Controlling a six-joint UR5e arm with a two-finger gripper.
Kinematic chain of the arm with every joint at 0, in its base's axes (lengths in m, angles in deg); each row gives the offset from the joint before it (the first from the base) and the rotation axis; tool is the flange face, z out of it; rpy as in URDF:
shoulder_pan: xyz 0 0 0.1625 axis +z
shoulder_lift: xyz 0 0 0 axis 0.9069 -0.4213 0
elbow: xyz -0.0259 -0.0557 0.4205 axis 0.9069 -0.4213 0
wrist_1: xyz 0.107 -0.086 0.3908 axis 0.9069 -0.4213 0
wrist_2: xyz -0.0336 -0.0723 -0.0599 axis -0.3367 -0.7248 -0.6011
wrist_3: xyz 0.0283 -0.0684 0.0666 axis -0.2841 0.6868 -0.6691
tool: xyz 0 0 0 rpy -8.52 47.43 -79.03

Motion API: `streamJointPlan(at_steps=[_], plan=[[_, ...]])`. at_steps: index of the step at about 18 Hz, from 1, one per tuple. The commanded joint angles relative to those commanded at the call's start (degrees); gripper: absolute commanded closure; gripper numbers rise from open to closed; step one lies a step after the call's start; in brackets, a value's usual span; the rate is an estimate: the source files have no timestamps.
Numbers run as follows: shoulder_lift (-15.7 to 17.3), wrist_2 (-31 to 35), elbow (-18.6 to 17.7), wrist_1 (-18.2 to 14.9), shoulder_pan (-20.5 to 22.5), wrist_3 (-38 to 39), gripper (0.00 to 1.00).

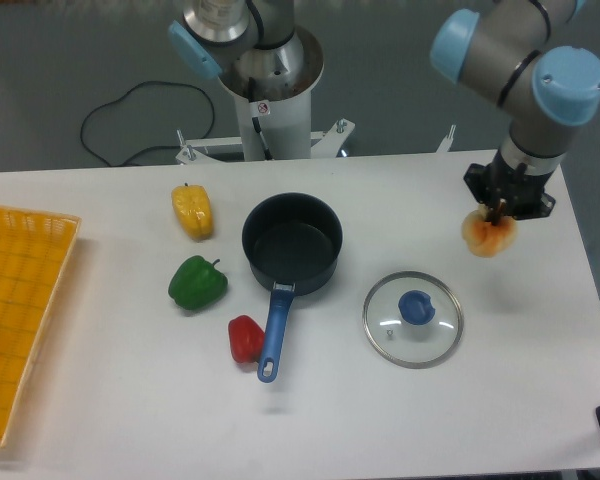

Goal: Place the round bread in the pot
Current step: 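Carry the held round bread bun over to the dark saucepan, then lower the bread bun into the saucepan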

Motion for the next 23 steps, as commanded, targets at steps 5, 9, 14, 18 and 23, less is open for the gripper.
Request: streamJointPlan(at_steps=[5, 9, 14, 18, 23], plan=[[4.1, 0.0, -3.8, 0.5, -7.7, 7.6, 1.00], [5.6, 0.0, -4.3, 0.8, -14.4, 15.2, 1.00], [6.2, 0.2, -5.4, 2.7, -22.6, 23.6, 1.00], [7.7, 0.4, -8.3, 4.5, -24.9, 24.8, 1.00], [11.6, 0.4, -14.6, 5.4, -24.7, 24.2, 1.00]])
